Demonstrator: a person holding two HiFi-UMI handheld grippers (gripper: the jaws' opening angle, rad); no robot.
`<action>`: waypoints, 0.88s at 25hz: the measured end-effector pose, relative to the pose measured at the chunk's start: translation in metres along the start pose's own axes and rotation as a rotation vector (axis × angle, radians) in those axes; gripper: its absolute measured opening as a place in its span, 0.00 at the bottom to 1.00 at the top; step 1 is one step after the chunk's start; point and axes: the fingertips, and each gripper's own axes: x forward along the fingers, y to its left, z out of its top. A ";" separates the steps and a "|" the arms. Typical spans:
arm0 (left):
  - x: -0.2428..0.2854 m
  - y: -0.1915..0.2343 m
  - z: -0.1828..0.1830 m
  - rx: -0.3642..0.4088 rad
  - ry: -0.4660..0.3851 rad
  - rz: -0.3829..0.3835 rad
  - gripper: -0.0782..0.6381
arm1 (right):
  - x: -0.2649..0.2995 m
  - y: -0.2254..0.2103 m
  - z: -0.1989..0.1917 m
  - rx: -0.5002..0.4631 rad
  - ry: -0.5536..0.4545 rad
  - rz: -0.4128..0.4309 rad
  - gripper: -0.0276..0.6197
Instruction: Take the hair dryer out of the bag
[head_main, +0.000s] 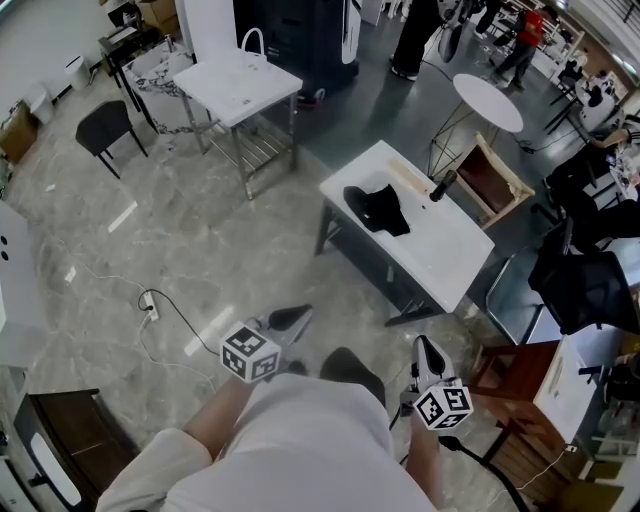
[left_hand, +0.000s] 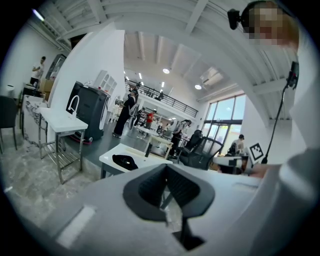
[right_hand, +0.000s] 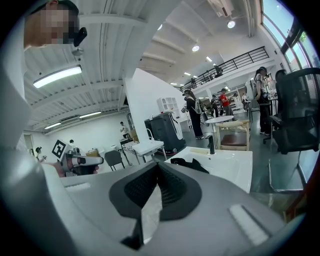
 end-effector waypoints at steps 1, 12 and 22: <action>0.002 0.001 -0.001 0.001 0.004 -0.002 0.11 | 0.002 -0.001 0.000 0.001 0.001 -0.001 0.05; 0.037 0.032 0.014 -0.035 -0.002 0.036 0.11 | 0.036 -0.032 0.006 0.011 0.019 0.007 0.05; 0.106 0.059 0.050 -0.024 -0.002 0.062 0.11 | 0.105 -0.084 0.044 0.014 0.039 0.064 0.05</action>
